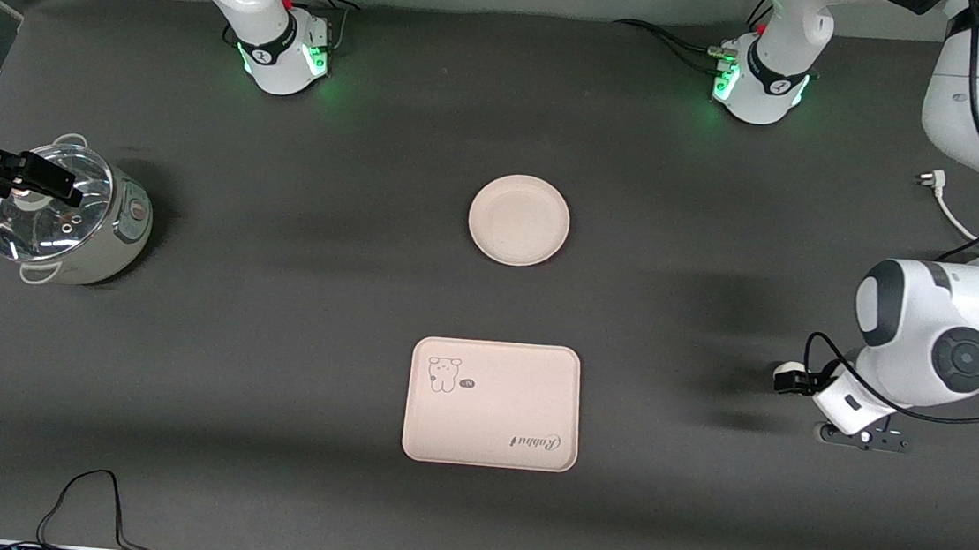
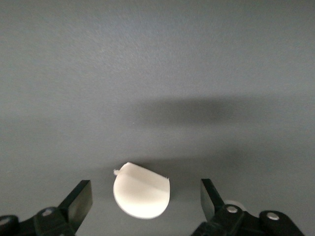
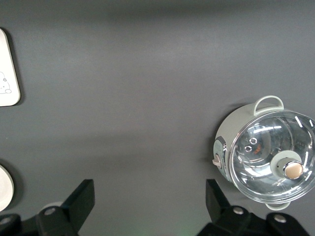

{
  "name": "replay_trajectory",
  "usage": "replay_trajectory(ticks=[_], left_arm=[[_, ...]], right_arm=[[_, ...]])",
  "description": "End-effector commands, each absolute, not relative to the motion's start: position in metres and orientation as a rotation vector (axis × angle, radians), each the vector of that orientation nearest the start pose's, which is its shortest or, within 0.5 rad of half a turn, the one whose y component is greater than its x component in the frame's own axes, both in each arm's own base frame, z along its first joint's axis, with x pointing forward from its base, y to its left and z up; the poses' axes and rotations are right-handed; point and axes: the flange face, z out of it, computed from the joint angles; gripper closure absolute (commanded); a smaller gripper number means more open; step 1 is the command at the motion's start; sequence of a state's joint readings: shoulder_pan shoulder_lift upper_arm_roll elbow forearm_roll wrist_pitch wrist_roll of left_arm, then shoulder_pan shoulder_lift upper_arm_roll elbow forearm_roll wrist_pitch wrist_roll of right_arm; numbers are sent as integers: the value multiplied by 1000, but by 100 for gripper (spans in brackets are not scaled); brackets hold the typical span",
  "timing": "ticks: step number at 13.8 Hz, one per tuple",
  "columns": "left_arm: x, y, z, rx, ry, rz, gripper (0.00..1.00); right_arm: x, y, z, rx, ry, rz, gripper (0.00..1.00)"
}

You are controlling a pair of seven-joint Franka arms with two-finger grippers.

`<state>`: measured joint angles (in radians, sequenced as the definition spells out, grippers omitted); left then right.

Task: Place bun in plate and plate on tray
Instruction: 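Lower the left gripper onto the white bun and close on it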

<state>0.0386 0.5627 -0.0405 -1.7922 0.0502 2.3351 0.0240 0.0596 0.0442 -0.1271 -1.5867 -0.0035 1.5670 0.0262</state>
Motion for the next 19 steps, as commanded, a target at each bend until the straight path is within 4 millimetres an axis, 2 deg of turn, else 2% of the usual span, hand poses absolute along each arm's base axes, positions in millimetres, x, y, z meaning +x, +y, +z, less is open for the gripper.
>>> replay_trajectory(ticks=[1, 4, 5, 6, 7, 8, 9, 12, 14, 16, 19], left_arm=[[625, -4, 209, -3130, 55, 1, 1], [618, -4, 197, -3131, 39, 34, 2], [619, -2, 197, -3131, 37, 32, 10], [619, -2, 198, -3129, 41, 32, 30], [620, -3, 199, -3129, 46, 28, 56], [621, -3, 200, -3128, 48, 25, 86], [621, -2, 200, -3127, 48, 30, 100], [622, 3, 204, -3119, 54, 35, 100], [624, -6, 218, -3116, 68, 56, 100], [629, -17, 248, -3112, 75, 141, 100], [636, -61, 313, -3130, 113, 243, 100]], right_arm=[[562, -39, 593, -3166, 111, 106, 0], [561, -39, 593, -3165, 111, 108, 0], [561, -40, 593, -3166, 113, 108, 0], [561, -39, 593, -3166, 111, 108, 0], [561, -39, 593, -3166, 111, 110, 0], [561, -39, 593, -3166, 111, 110, 0], [561, -39, 594, -3166, 111, 108, 0], [561, -40, 594, -3166, 113, 108, 0], [561, -40, 594, -3166, 113, 108, 0], [561, -40, 593, -3166, 113, 110, 0], [561, -40, 593, -3166, 113, 110, 0]])
